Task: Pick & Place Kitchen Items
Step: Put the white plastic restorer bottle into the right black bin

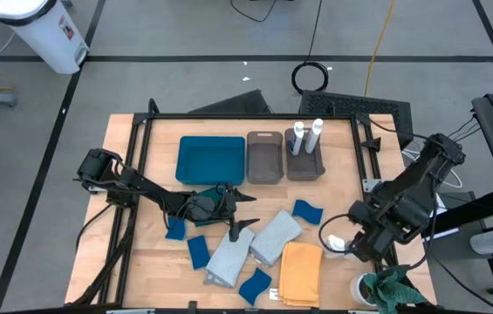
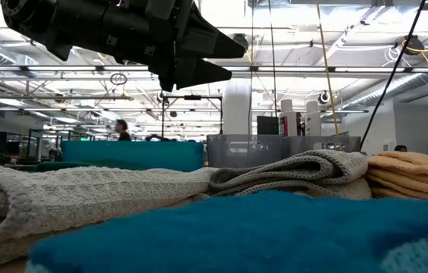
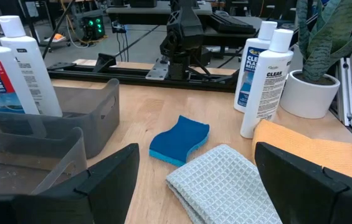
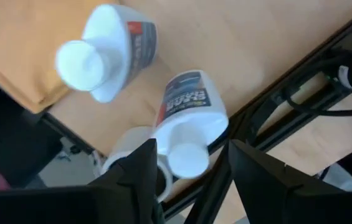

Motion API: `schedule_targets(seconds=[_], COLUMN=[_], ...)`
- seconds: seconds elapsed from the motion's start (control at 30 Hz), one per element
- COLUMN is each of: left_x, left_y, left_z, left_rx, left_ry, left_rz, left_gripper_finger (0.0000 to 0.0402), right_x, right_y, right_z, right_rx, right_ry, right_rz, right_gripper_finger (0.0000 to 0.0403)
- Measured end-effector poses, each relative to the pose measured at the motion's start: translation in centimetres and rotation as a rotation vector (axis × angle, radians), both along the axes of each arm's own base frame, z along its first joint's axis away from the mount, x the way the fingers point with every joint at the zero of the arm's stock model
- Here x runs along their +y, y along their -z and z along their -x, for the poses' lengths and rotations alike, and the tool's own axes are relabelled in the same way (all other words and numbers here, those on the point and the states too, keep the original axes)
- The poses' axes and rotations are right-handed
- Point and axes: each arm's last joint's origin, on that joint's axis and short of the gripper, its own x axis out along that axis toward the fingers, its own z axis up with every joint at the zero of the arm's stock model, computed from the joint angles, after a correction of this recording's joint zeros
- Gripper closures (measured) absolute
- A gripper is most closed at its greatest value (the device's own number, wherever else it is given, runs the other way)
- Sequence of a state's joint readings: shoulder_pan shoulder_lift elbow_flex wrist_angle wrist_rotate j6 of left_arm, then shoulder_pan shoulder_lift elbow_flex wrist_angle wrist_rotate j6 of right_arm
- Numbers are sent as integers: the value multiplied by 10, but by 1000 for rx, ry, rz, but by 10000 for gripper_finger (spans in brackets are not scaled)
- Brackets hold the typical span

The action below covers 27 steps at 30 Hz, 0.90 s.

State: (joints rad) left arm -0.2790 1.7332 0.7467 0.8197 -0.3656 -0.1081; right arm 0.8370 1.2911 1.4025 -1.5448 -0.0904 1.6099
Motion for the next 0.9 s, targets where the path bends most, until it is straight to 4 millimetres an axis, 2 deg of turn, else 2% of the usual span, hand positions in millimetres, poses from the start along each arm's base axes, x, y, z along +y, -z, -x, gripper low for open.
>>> schedule_targets(seconds=[0.37, 0.53, 0.9], left_x=[0, 0, 0], left_y=[0, 0, 0], left_z=[0, 0, 0], left_rx=[0, 0, 0], left_ry=[-1, 0, 0], left_rz=[0, 0, 0], left_gripper_finger=[78, 78, 78], right_x=[6, 8, 8], right_y=[17, 18, 18], right_z=[1, 3, 4], right_rx=[18, 36, 78], right_ry=[-21, -29, -7], right_rz=[-10, -24, -55], right_gripper_finger=[252, 264, 336])
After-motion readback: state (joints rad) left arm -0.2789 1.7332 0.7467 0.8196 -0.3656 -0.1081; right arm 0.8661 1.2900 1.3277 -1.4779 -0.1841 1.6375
